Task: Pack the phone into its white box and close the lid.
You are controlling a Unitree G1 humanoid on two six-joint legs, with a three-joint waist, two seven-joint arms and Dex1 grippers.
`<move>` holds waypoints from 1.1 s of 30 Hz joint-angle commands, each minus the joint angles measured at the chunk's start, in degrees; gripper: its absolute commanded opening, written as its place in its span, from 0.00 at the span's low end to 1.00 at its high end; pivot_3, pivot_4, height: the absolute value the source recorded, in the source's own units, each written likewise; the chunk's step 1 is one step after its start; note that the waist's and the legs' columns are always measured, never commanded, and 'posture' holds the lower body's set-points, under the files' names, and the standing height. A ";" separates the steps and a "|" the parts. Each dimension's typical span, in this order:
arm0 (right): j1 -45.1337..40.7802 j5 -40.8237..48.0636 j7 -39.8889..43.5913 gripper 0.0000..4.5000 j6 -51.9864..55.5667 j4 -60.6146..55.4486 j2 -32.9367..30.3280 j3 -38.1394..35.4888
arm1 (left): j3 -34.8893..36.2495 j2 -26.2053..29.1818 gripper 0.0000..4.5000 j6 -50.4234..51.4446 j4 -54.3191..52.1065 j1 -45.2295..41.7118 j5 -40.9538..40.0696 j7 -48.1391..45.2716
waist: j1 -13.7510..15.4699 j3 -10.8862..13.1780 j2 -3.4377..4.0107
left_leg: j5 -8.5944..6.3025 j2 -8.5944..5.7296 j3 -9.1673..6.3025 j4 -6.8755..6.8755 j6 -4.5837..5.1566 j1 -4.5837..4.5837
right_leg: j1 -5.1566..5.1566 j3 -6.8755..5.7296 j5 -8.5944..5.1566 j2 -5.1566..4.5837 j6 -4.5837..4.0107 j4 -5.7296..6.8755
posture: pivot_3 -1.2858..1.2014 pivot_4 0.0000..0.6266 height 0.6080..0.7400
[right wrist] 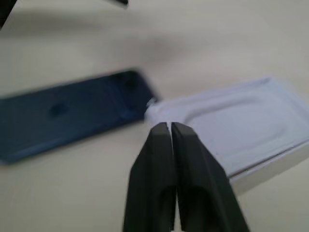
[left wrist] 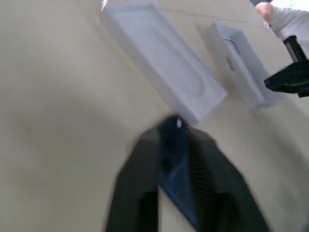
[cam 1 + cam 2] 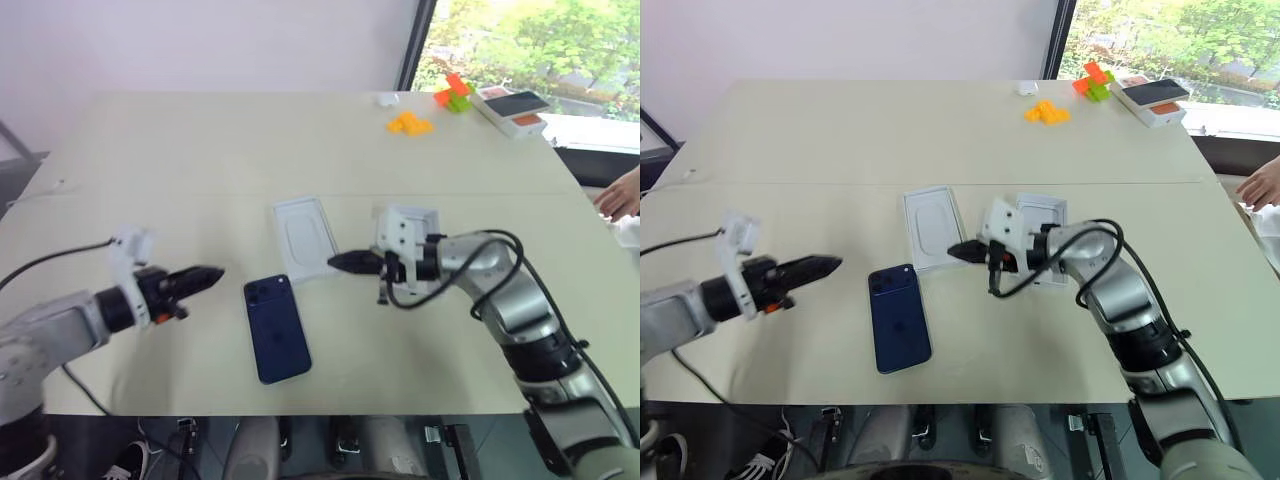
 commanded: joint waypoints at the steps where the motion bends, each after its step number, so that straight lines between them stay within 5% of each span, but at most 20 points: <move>1: -0.01 -1.52 1.25 0.00 -4.65 -1.36 -0.22 1.46 | 6.79 2.24 0.63 2.56 -0.68 3.41 -10.16 1.80 | 0.05 0.02 0.04 | 0.00 0.00 0.00 0.00 -0.01 0.01 | 0.00 0.00 -0.01 0.00 -0.01 0.00 | 0.52 0.24 0.98; 4: -0.64 -6.69 0.49 0.00 -11.03 2.05 -0.26 4.04 | 7.20 1.35 0.99 1.82 1.20 6.57 -14.82 6.41 | 0.18 0.01 0.06 | 0.00 0.00 -0.03 0.00 -0.03 0.05 | 0.02 0.00 -0.01 0.00 -0.02 0.00 | 0.52 0.24 0.98; 17: -0.74 -21.20 -4.42 0.00 -28.68 11.80 1.87 10.79 | -12.80 1.16 0.99 -15.33 2.88 14.93 -44.71 36.91 | 0.44 0.00 0.02 | -0.02 -0.02 -0.05 -0.02 -0.01 0.02 | 0.06 0.00 0.10 -0.05 -0.24 -0.13 | 0.52 0.24 0.98; 33: -1.82 -28.90 -6.91 0.00 -35.53 17.90 6.08 14.51 | -28.36 3.32 0.99 -26.45 1.82 10.17 -45.63 50.71 | 0.54 -0.31 0.37 | -0.03 -0.14 -0.04 -0.44 -0.01 1.10 | 1.13 0.01 -0.13 -0.06 -0.26 -0.49 | 0.52 0.24 0.98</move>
